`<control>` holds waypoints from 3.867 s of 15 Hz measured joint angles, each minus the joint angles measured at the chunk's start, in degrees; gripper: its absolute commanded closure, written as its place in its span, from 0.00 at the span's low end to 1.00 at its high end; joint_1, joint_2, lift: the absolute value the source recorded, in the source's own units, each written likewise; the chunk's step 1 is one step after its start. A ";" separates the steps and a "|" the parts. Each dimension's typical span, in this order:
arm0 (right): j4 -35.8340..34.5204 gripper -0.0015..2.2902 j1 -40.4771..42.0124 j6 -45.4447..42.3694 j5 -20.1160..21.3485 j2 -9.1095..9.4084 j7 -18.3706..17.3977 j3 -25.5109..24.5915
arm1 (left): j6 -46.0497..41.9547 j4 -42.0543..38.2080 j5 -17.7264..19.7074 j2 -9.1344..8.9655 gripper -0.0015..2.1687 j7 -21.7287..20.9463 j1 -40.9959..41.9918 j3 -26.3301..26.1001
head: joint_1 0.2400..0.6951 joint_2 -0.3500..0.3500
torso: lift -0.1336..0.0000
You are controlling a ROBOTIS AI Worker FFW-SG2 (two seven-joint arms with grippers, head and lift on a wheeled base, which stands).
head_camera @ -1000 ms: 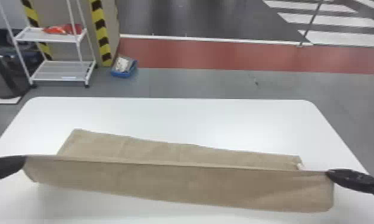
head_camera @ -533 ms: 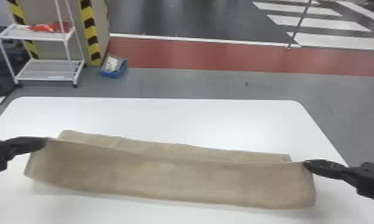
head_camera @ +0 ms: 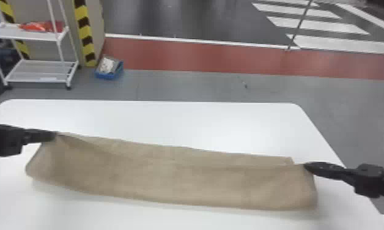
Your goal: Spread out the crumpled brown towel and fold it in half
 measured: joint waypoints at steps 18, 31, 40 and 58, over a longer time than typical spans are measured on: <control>6.28 0.52 -5.73 2.32 1.33 0.61 0.00 -0.17 | -1.92 11.33 -2.23 0.74 0.79 0.54 -10.61 -4.48 | 1.00 0.27 | 0.07; 11.24 0.52 -9.55 2.87 3.64 0.57 0.00 0.79 | -7.94 20.59 -3.66 0.08 0.79 1.36 -16.09 -8.78 | 1.00 0.27 | 0.07; 11.48 0.52 -10.60 3.24 3.57 1.15 0.00 0.38 | -10.13 21.34 -4.32 -0.03 0.78 2.67 -15.65 -8.86 | 1.00 0.28 | 0.07; 14.91 0.01 -15.21 3.19 5.78 1.64 -1.98 2.72 | -14.69 26.20 -5.27 1.08 0.27 2.88 -15.90 -6.63 | 1.00 0.35 | 0.07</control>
